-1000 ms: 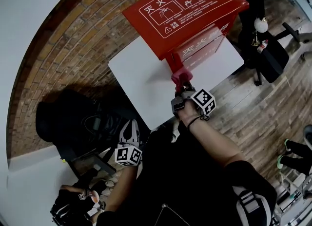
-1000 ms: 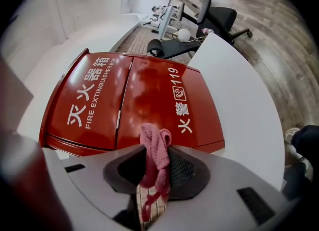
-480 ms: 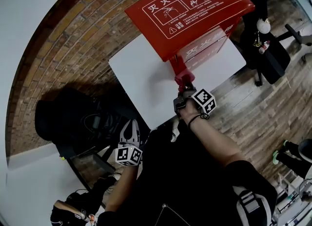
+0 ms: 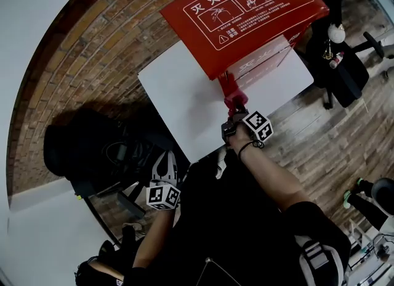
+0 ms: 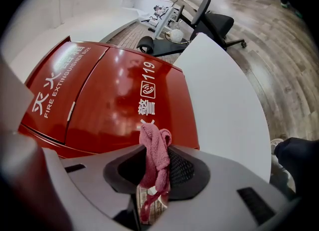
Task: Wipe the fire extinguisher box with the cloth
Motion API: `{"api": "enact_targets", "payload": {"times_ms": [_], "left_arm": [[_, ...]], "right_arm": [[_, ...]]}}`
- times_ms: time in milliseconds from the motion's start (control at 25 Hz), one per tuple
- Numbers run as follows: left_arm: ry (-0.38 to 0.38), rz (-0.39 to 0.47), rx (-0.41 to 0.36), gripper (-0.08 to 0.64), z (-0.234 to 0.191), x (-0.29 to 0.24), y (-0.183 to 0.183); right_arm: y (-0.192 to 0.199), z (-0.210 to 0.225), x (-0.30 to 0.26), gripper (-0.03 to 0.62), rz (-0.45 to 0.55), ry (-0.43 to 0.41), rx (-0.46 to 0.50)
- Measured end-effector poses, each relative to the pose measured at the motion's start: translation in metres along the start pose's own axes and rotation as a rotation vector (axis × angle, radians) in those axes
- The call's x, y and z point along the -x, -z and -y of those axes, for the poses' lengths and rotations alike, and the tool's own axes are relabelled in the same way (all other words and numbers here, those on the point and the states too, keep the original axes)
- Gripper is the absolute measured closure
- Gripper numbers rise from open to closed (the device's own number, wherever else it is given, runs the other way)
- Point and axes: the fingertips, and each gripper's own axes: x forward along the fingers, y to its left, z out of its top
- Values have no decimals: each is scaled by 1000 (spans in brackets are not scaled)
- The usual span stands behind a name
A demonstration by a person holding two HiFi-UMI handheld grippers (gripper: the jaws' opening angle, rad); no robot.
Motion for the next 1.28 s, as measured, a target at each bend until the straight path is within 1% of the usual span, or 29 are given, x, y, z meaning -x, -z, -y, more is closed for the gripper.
{"api": "enact_targets", "payload": {"times_ms": [280, 720, 920, 1040, 1200, 1280], "left_arm": [[-5, -2, -2, 538, 1, -4, 1], [-46, 3, 6, 538, -7, 0, 2], [-66, 8, 12, 538, -13, -1, 0], [-66, 6, 14, 538, -12, -2, 1], [-64, 6, 15, 538, -11, -5, -1], [-64, 4, 14, 538, -10, -8, -2]], "right_arm": [[0, 22, -12, 482, -7, 45, 14], [3, 61, -31, 482, -12, 130, 33], [3, 73, -37, 482, -12, 153, 39], [2, 83, -42, 482, -9, 166, 55], [3, 90, -45, 480, -11, 184, 45], [1, 99, -50, 482, -8, 187, 64]]}}
